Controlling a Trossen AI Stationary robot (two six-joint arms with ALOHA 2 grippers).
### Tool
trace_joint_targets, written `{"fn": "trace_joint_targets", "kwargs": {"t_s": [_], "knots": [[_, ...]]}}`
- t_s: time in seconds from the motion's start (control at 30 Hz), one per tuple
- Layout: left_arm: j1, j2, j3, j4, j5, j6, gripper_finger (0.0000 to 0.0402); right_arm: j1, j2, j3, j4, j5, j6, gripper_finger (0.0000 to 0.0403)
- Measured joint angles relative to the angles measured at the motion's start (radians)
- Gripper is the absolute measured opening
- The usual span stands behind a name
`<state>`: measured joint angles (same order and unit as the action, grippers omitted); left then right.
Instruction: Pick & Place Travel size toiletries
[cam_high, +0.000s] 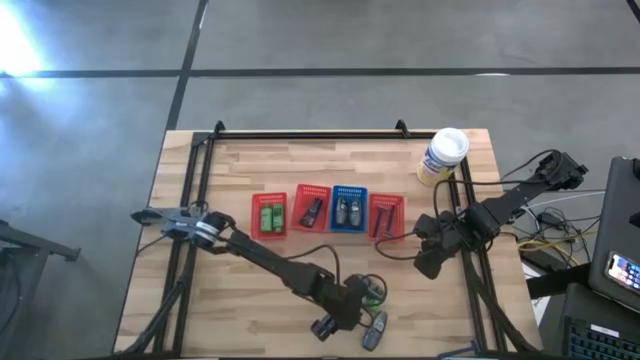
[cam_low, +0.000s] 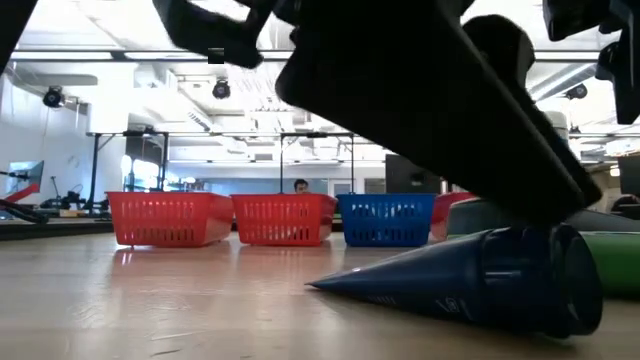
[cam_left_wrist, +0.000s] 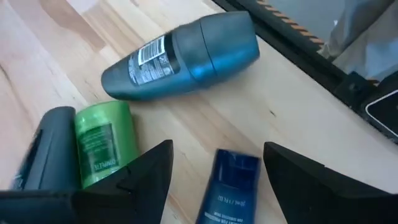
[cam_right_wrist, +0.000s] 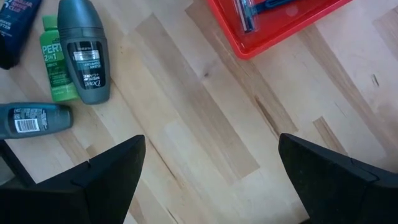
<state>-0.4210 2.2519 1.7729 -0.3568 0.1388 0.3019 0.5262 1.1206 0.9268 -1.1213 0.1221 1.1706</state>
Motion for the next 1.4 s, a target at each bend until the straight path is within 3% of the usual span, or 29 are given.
{"fn": "trace_joint_targets", "kwargs": {"t_s": [0.3,0.53,0.6,0.7,0.8,0.9,1.0,1.1,1.23,1.4], "knots": [[0.001,0.032,-0.012,-0.022,0.001,0.003,0.0246,0.0,0.0,0.0,0.001,0.001,-0.003,0.0366],[0.002,0.036,-0.01,-0.078,0.008,-0.04,0.0153,0.0,0.0,0.0,0.0,0.001,-0.004,0.0366],[0.006,0.024,-0.01,-0.104,0.006,-0.097,0.0123,0.0,0.0,0.0,0.0,0.001,-0.004,0.0366],[0.02,-0.009,-0.01,-0.191,-0.025,-0.26,0.0119,0.0,0.0,0.0,0.0,0.001,-0.004,0.0366],[0.033,-0.079,-0.013,-0.272,-0.146,-0.435,0.0119,0.0,0.0,0.0,-0.002,0.001,-0.004,0.0366],[0.046,-0.178,-0.013,-0.316,-0.392,-0.653,0.0119,0.0,0.0,0.0,-0.002,0.01,-0.004,0.0366],[0.082,-0.278,-0.019,-0.393,-0.679,-0.991,0.0119,-0.001,0.0,0.0,0.0,0.023,-0.011,0.0366],[0.157,-0.36,-0.045,-0.518,-0.807,-1.282,0.0126,-0.001,0.0,-0.001,0.002,0.038,-0.013,0.0366],[0.285,-0.436,-0.161,-0.454,-0.802,-1.363,0.0128,-0.001,0.0,-0.001,0.002,0.039,-0.018,0.0366],[0.443,-0.457,-0.351,-0.15,-0.546,-1.324,0.0126,-0.001,0.0,-0.001,0.001,0.038,-0.018,0.0366]]}}
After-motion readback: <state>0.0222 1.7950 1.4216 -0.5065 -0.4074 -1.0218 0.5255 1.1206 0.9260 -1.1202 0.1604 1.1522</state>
